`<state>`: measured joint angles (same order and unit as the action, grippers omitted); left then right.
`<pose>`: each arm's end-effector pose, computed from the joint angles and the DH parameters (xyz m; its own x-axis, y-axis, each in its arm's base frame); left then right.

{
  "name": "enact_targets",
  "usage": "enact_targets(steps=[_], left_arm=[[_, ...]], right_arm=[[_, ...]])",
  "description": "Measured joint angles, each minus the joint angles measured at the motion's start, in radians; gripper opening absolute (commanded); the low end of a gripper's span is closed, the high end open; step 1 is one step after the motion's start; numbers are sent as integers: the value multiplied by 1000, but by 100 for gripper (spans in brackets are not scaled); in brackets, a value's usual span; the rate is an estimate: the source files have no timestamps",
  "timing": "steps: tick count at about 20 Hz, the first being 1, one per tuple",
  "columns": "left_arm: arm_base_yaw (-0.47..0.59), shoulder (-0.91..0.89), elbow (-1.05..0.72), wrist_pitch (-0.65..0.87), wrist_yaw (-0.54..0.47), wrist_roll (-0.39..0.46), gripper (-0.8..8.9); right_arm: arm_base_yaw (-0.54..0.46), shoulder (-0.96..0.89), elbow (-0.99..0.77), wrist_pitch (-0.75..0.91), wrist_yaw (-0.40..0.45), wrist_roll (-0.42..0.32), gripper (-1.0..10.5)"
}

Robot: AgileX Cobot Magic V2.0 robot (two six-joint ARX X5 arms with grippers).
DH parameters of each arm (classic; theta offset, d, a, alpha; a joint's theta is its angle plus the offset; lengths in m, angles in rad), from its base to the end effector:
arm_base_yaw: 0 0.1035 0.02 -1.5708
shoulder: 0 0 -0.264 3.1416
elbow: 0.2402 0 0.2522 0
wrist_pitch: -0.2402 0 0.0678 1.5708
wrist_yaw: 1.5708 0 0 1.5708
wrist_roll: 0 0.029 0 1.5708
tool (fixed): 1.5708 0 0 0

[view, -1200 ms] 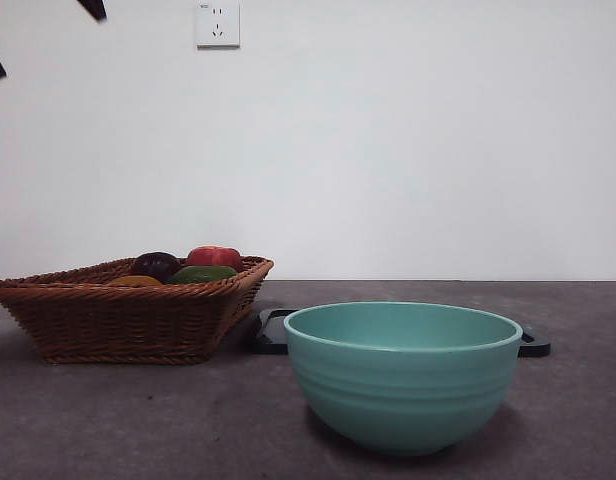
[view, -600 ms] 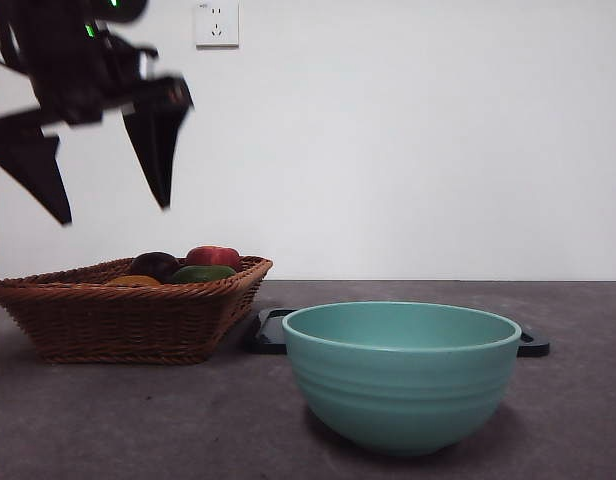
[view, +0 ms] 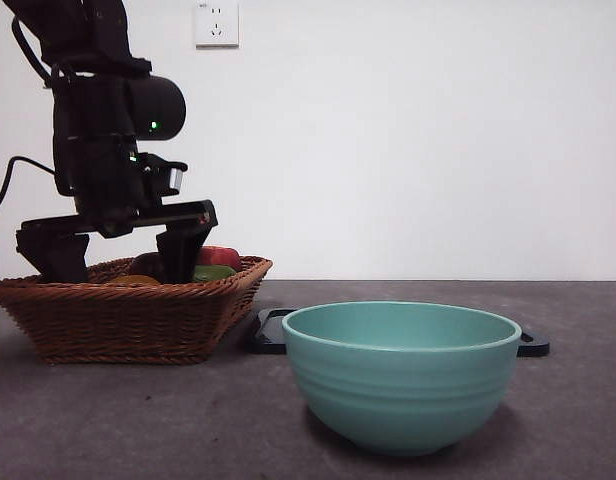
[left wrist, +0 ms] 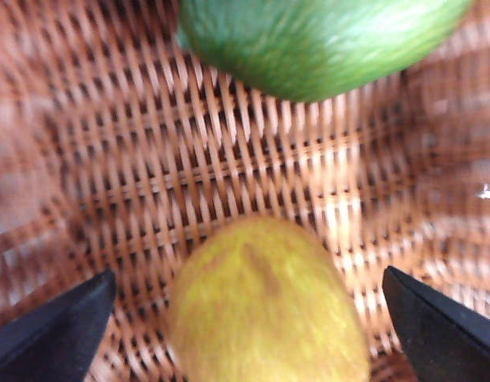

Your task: Pick up the wifruite, put it on the bowl, pick up the plate, put it on desk

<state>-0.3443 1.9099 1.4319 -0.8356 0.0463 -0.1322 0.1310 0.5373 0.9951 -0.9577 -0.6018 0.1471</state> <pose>0.3549 -0.1287 0.1995 0.2236 -0.1293 -0.9661 0.2252 0.9712 -0.0779 0.0642 0.0250 0.3567 0.6433 0.6558 -0.3951 -0.5241 0.7534 0.3971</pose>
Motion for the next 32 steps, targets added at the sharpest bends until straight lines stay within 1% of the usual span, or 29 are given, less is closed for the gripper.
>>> enact_targets(steps=[2, 3, 5, 7, 9, 11, 15, 18, 20, 22, 27, 30, 32], left_arm=[[0, 0, 0, 1, 1, -5, 433], [0, 0, 0, -6, 3, -8, 370], [0, 0, 0, -30, 6, -13, 289], [0, 0, 0, -32, 8, -15, 246], [0, 0, 8, -39, 8, -15, 247], [1, 0, 42, -76, 8, -15, 247], [2, -19, 136, -187, 8, -14, 247], [-11, -107, 164, -270, 13, -11, 247], [-37, -184, 166, -317, 51, -8, 247], [-81, -248, 166, -348, 87, -6, 247], [-229, -307, 167, -396, 106, -20, 247], [-343, -307, 167, -389, 108, -67, 247], [-418, -307, 167, -343, 107, -102, 247]], right_arm=[[0, 0, 0, 0, 0, 0, 612], [0, 0, 0, 0, 0, 0, 612], [0, 0, 0, 0, 0, 0, 612], [0, 0, 0, 0, 0, 0, 612], [0, 0, 0, 0, 0, 0, 612], [0, 0, 0, 0, 0, 0, 612], [0, 0, 0, 0, 0, 0, 612], [0, 0, 0, -24, 0, -1, 612], [0, 0, 0, -59, 0, -2, 612], [0, 0, 0, -87, 0, -5, 612], [0, 0, 42, -144, 13, -28, 611], [0, 0, 92, -200, 54, -53, 611], [0, 0, 121, -228, 56, -67, 611]])
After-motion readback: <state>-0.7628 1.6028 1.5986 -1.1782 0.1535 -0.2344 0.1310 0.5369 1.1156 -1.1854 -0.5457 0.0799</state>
